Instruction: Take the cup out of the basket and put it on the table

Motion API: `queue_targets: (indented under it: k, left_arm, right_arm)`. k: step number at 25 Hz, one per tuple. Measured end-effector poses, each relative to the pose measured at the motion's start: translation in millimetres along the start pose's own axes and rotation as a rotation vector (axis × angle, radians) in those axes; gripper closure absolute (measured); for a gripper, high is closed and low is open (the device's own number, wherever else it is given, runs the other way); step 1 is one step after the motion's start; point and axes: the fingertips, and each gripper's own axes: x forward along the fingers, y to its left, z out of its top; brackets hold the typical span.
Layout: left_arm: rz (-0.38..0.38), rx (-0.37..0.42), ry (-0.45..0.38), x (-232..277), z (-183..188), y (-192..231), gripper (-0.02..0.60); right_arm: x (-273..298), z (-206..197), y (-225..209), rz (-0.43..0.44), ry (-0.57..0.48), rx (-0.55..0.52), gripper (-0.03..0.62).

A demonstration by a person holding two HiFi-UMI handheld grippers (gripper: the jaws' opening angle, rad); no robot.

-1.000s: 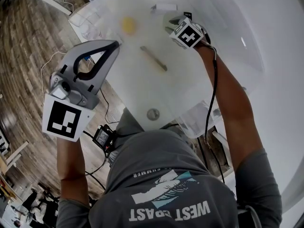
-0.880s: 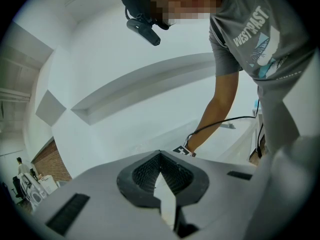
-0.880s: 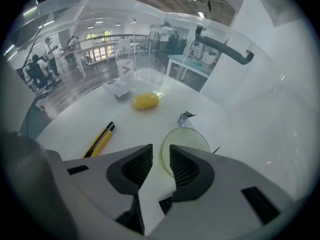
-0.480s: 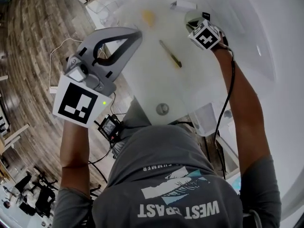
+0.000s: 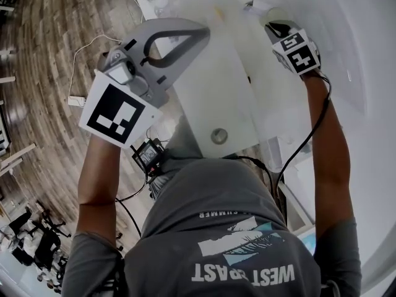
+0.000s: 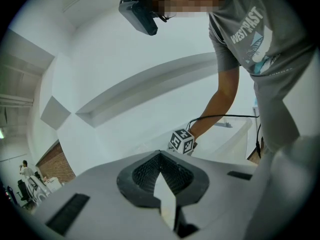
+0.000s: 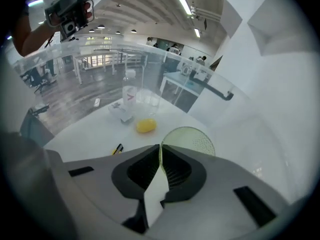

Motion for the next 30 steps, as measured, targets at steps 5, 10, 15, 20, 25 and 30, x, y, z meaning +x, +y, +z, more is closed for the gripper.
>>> queue_targets:
  k: [5,10,15,20,25,30]
  left_arm:
    - [-0.001,0.026,0.007,-8.8,0.3,-5.9,0.572]
    - [0.008,0.04,0.012,-19.8,3.5,-12.7,0.572]
    - [0.014,0.051,0.003,-27.7,8.4,-22.7,0.572]
    - [0.026,0.068,-0.005,-38.5,21.1,-36.2,0.572]
    - [0.038,0.084,-0.005,-46.0,29.3,-49.4,0.572]
    - [0.05,0.102,-0.007,-55.2,41.6,-61.7,0.572]
  right_arm:
    - [-42.0,29.5,0.0,-0.057,-0.086,-0.008,0.563]
    - [-90.1,59.3,2.6,-0.119,-0.175,-0.024,0.563]
    - [-131.0,82.7,10.1,-0.171,-0.249,-0.046,0.563]
    - [-174.6,98.6,21.7,-0.216,-0.313,-0.061,0.563]
    - [-207.1,108.6,34.3,-0.247,-0.371,-0.081,0.563]
    - [-244.2,123.1,51.5,-0.269,-0.438,-0.108,0.563]
